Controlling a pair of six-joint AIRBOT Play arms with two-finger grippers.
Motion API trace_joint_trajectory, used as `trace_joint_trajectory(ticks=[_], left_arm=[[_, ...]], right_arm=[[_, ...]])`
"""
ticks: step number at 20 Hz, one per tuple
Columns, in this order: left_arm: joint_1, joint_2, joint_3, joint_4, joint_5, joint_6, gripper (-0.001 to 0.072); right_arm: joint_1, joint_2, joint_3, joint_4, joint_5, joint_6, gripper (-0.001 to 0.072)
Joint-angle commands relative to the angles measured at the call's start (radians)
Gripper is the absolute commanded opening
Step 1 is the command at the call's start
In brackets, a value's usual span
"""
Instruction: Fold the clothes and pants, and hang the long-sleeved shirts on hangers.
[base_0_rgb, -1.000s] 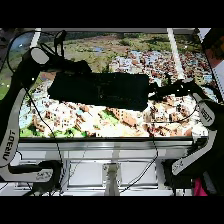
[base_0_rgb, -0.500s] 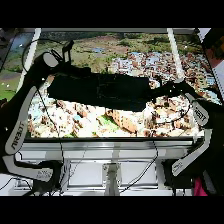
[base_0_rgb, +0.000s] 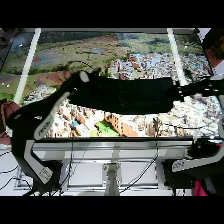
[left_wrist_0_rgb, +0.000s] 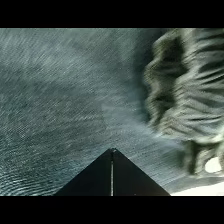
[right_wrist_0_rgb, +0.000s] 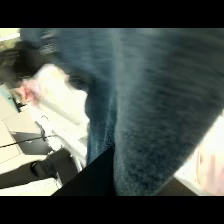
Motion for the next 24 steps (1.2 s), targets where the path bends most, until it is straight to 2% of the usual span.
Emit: trace_joint_trajectory(ticks=[1,3,5,7,9,12,15,19,22,23,24], left_arm=[[-0.154,-0.045,0.000,-0.055,0.061,-0.010,0.0015],[-0.241,-0.047,0.000,-0.082,0.155,-0.010,0.0015],[-0.311,-0.047,0.000,-0.177,0.243,-0.010,0.0015],[-0.362,-0.045,0.002,-0.213,0.293,-0.009,0.0014],[-0.367,-0.024,0.002,-0.187,0.312,-0.010,0.0013],[-0.285,0.082,0.002,-0.016,0.319,-0.014,0.0012],[-0.142,0.233,0.002,0.168,0.285,-0.056,0.0013],[0.053,0.406,0.002,0.180,0.280,-0.055,0.0015],[0.163,0.473,0.002,0.179,0.280,-0.056,0.0029],[0.194,0.484,0.002,0.179,0.279,-0.056,0.0029],[0.216,0.492,0.002,0.179,0.276,-0.056,0.0030]], right_arm=[[-0.142,0.072,0.058,-0.007,0.166,-0.016,0.0062],[-0.179,0.073,0.158,-0.005,0.209,-0.003,0.0062],[-0.180,0.076,0.269,0.019,0.204,-0.003,0.0061],[-0.144,0.076,0.365,0.071,0.157,0.007,0.0061],[-0.069,0.076,0.436,0.074,0.094,0.039,0.0060],[0.093,0.076,0.470,0.056,0.066,0.039,0.0060],[0.315,0.074,0.470,-0.075,-0.023,0.082,0.0059],[0.647,0.017,0.471,-0.131,-0.194,0.095,0.0059],[0.879,-0.105,0.471,-0.140,-0.355,0.111,0.0066],[0.938,-0.143,0.471,-0.162,-0.407,0.123,0.0162],[0.988,-0.173,0.471,-0.206,-0.444,0.124,0.0394]])
